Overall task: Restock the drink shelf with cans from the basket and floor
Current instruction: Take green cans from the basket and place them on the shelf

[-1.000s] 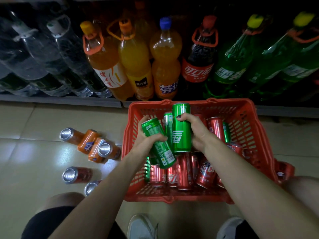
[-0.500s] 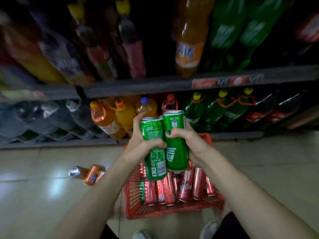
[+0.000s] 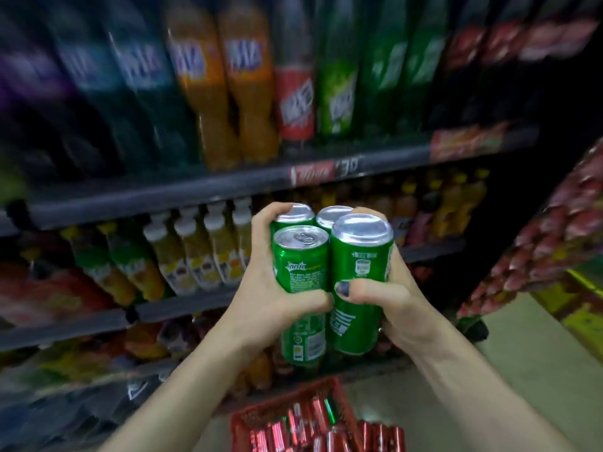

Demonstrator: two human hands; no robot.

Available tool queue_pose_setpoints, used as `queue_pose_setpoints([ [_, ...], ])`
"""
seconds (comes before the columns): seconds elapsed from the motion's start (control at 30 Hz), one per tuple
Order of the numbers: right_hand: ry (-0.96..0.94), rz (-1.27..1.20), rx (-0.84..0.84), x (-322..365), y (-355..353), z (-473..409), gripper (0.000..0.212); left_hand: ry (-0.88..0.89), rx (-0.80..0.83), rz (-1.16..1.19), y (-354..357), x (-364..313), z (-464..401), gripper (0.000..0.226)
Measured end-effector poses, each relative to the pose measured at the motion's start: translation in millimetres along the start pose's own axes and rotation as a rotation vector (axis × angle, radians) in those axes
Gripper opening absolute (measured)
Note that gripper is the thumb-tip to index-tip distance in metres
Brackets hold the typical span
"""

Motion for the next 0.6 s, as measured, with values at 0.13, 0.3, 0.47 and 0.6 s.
queue_pose_setpoints([
  [0.13,-0.144,0.045,-0.011,104,3,-11,0.085,0.122,0.028,0.057,19,-94,-35,0.097],
  [0.3,-0.300,0.046,-0.004,190,-5,-31,0.089,0.257,0.028,0.097,43,-173,-74,0.095],
  [0.47,-0.414,0.078,-0.014,264,-10,-61,0.089,0.342,-0.023,0.068,59,-237,-114,0.090],
  [0.6,-0.414,0.087,-0.053,316,-6,-95,0.080,0.381,-0.102,0.034,61,-278,-152,0.087],
])
Point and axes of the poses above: each hand's wrist, its own z-axis away from the middle knuckle, its own y-axis out of the palm, x = y × z, the point moved 2 cm from there along -z, towards the middle knuckle, and after that the axes turned 10 degrees about -x, right-handed, at the moved point
